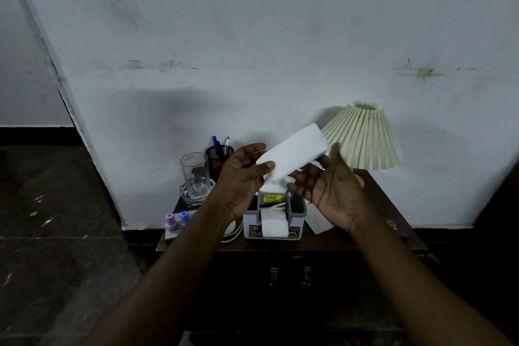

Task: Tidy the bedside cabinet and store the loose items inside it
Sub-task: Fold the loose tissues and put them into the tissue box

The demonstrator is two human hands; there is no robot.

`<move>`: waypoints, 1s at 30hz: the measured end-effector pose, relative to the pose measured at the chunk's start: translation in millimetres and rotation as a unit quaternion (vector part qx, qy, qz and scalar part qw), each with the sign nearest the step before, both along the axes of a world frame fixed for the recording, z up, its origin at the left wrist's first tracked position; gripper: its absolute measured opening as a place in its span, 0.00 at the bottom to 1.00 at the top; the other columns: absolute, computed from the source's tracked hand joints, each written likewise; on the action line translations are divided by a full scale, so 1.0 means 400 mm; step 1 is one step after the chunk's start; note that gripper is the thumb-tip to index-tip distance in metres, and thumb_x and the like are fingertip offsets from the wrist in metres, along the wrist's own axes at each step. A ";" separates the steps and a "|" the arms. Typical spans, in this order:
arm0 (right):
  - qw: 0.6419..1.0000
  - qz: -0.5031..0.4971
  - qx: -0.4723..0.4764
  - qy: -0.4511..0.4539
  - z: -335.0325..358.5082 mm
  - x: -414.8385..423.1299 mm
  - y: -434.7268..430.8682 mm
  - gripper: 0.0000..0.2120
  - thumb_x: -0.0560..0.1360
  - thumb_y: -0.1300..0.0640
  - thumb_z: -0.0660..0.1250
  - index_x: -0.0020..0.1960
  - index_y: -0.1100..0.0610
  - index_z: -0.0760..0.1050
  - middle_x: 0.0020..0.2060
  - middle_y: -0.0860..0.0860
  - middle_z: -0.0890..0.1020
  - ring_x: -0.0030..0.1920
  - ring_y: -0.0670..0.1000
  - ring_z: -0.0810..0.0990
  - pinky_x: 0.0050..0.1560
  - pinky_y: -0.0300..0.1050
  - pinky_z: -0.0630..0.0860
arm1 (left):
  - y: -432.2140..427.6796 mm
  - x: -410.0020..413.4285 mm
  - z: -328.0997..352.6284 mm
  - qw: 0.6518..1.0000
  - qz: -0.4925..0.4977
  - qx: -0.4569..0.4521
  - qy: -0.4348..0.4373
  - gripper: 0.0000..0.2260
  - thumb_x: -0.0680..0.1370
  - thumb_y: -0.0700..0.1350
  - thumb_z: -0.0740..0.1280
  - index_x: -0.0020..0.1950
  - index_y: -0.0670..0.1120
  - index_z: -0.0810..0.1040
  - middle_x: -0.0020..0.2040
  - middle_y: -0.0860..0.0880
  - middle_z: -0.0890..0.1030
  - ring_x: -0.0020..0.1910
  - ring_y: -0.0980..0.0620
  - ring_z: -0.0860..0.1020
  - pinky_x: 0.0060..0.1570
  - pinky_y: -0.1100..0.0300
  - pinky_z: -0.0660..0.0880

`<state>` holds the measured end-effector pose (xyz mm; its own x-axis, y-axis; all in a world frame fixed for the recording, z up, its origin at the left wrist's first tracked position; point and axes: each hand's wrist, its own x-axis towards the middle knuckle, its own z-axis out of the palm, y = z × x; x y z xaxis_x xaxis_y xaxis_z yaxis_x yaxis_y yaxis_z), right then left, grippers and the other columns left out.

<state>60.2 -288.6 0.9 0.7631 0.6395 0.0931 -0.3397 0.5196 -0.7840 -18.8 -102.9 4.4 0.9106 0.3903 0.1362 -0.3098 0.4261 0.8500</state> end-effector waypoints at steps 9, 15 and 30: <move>0.949 -0.178 -0.161 -0.206 0.004 -0.007 0.019 0.12 0.77 0.64 0.73 0.59 0.55 0.80 0.52 0.54 0.87 0.55 0.58 0.86 0.56 0.66 0.82 | -0.012 -0.021 -0.003 0.984 -0.038 0.151 0.086 0.17 0.76 0.33 0.73 0.64 0.44 0.81 0.61 0.40 0.83 0.59 0.42 0.83 0.56 0.43 0.82; 0.969 -0.095 -0.154 -0.167 0.004 -0.010 0.023 0.17 0.76 0.65 0.73 0.63 0.53 0.79 0.56 0.55 0.86 0.58 0.60 0.85 0.59 0.63 0.81 | -0.019 -0.023 -0.004 0.978 0.006 0.185 0.092 0.03 0.79 0.38 0.72 0.48 0.44 0.85 0.50 0.44 0.87 0.50 0.44 0.86 0.47 0.48 0.83; 0.955 -0.215 -0.156 -0.135 -0.003 0.020 0.028 0.09 0.77 0.70 0.70 0.54 0.59 0.81 0.51 0.55 0.87 0.55 0.61 0.86 0.52 0.65 0.83 | 0.020 -0.043 -0.015 0.918 0.125 0.370 0.069 0.05 0.81 0.44 0.70 0.53 0.44 0.83 0.50 0.45 0.85 0.46 0.53 0.83 0.48 0.53 0.80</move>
<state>68.1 -277.3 -0.4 0.9363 0.3019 0.1792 0.0879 0.2926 -0.9522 -36.1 -95.0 -1.6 0.8339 0.4363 0.3379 -0.1860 -0.3543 0.9164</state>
